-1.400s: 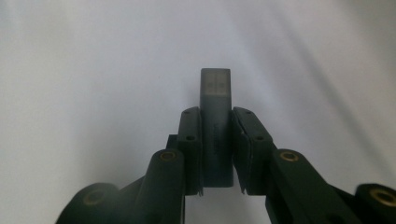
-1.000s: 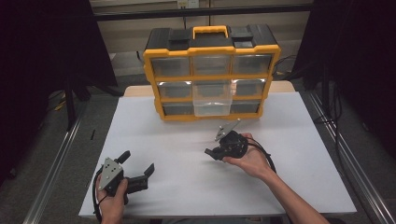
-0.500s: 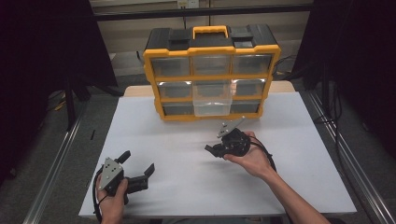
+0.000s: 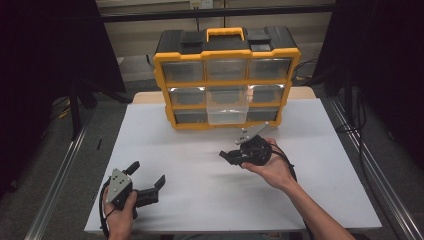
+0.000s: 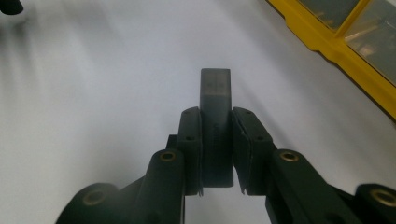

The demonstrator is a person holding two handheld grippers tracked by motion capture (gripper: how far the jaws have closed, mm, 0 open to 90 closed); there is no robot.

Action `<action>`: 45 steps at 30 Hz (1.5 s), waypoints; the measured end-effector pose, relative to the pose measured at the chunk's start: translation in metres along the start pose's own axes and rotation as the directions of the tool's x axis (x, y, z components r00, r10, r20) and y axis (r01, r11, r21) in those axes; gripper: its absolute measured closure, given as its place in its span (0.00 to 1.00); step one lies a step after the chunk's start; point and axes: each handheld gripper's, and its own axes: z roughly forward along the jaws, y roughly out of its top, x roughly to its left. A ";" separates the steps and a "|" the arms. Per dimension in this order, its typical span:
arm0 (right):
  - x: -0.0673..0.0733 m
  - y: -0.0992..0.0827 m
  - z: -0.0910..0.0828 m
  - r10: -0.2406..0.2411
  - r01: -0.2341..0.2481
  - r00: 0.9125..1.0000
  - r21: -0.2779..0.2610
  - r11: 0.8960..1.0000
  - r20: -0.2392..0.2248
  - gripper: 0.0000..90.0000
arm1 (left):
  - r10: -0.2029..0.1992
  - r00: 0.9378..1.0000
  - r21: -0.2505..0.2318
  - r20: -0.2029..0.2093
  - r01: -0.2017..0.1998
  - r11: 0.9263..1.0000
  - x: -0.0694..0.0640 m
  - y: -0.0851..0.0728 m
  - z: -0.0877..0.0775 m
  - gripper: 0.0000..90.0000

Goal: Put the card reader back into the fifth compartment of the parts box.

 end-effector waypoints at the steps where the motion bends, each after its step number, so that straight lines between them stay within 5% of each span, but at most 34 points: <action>1: 0.000 0.000 -0.001 0.003 -0.003 1.000 -0.008 1.000 -0.001 0.82 | -0.001 1.000 0.000 -0.001 0.001 1.000 0.000 0.000 0.000 0.01; 45: -0.005 0.030 -0.032 -0.011 0.013 1.000 -0.139 0.990 0.014 0.82 | 0.001 1.000 -0.010 -0.006 -0.001 1.000 0.001 -0.001 0.000 0.01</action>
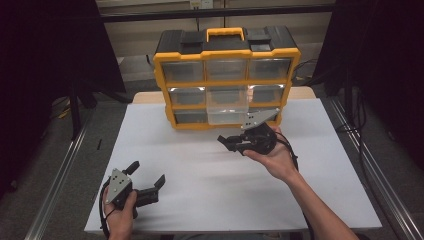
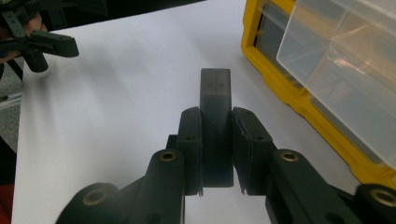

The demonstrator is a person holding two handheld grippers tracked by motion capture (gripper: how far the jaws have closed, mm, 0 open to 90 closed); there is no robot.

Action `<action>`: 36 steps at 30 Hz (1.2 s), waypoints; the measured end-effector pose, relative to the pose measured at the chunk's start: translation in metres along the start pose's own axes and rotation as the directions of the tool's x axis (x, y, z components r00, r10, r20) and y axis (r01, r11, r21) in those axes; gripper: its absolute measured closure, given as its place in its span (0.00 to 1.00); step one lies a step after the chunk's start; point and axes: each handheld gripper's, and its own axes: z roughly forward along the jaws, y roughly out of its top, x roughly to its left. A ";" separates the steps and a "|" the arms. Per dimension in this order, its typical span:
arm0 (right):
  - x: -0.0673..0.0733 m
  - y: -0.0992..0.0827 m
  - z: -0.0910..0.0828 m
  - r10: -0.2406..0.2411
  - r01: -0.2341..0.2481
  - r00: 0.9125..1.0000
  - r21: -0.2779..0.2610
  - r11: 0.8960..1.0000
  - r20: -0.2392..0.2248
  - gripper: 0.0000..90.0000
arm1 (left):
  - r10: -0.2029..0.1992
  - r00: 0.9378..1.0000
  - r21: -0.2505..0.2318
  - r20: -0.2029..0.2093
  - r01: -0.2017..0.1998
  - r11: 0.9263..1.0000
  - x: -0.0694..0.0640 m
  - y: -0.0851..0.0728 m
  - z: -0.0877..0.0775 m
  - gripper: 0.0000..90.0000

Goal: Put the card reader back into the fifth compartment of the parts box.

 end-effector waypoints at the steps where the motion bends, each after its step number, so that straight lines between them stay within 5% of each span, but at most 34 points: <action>1: -0.001 0.001 0.000 -0.003 0.003 1.000 -0.001 1.000 0.003 0.82 | -0.003 1.000 0.000 0.000 0.003 1.000 0.000 0.000 0.000 0.01; 36: -0.014 0.062 -0.033 -0.057 0.060 0.997 -0.055 0.997 0.058 0.82 | 0.006 1.000 -0.011 -0.002 -0.006 1.000 0.000 0.001 -0.001 0.01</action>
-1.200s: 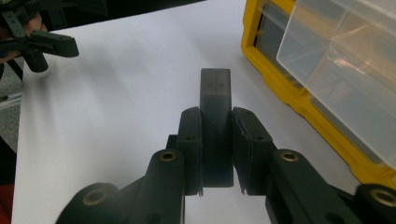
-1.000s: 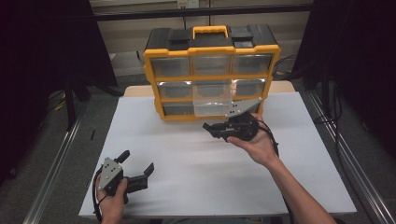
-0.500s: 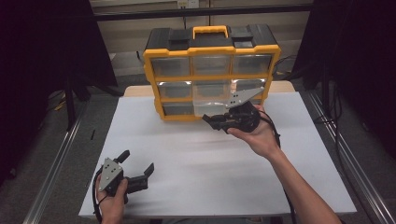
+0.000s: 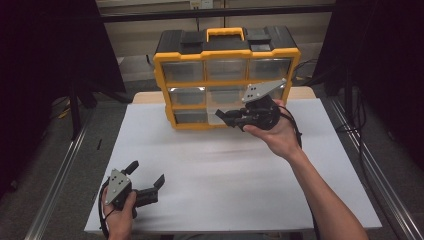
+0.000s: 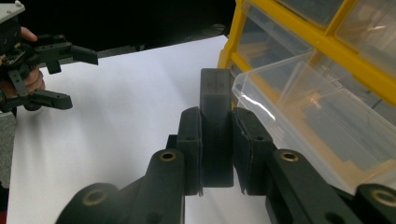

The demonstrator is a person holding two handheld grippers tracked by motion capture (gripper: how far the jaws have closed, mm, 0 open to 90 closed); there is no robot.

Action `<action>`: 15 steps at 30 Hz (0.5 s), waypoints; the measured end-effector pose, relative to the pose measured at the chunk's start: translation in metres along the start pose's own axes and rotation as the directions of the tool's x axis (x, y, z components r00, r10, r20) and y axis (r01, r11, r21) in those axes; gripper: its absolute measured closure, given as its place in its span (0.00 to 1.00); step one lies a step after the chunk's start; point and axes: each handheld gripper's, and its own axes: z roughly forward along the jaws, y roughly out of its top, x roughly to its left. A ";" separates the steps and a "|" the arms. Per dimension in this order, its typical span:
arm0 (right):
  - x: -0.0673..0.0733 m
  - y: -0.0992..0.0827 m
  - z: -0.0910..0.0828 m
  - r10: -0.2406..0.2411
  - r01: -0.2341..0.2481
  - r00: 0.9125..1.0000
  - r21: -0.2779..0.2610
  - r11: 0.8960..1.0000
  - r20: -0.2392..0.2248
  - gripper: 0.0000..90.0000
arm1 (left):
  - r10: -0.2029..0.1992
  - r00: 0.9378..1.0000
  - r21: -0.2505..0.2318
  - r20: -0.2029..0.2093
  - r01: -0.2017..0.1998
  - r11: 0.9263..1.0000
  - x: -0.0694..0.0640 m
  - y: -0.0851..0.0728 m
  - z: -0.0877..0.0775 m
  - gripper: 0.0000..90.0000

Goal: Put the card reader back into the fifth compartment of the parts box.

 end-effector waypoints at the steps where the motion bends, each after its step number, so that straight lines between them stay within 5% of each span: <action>1: -0.001 0.002 -0.001 -0.002 0.002 1.000 -0.004 1.000 0.001 0.82 | 0.000 1.000 0.001 0.000 0.000 1.000 0.000 0.000 0.000 0.01; 15: -0.014 0.017 -0.005 0.001 -0.001 1.000 -0.001 1.000 0.025 0.82 | 0.002 1.000 0.004 0.005 -0.002 1.000 0.000 0.000 0.000 0.01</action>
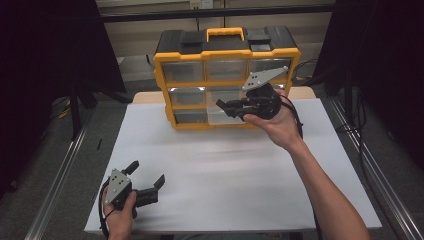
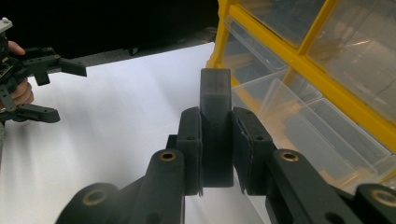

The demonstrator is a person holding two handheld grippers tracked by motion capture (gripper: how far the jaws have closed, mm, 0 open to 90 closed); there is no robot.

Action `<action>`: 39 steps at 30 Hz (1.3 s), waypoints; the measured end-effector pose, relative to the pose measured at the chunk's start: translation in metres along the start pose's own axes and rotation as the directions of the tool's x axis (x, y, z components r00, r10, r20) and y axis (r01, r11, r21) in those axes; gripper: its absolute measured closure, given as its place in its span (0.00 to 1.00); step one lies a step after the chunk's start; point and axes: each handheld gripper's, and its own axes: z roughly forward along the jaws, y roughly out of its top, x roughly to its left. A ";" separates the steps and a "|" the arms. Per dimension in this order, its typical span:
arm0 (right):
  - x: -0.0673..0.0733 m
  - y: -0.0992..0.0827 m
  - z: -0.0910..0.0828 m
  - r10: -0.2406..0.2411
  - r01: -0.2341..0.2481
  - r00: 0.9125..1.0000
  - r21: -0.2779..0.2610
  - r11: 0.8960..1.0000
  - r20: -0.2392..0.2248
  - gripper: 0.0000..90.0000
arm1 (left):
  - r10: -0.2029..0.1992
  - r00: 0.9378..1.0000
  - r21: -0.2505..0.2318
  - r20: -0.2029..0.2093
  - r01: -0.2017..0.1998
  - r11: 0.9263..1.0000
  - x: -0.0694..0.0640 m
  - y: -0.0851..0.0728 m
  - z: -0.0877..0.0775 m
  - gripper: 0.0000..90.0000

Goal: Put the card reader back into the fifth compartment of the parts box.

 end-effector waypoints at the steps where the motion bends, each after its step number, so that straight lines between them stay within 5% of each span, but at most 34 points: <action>1: -0.001 0.001 0.000 -0.001 0.001 1.000 0.001 1.000 0.004 0.82 | 0.000 1.000 0.000 0.000 0.000 1.000 0.000 0.000 0.000 0.01; 39: -0.040 0.033 0.003 0.006 -0.011 0.997 0.079 0.997 0.074 0.82 | -0.014 1.000 -0.005 0.005 0.014 1.000 0.001 0.000 -0.001 0.01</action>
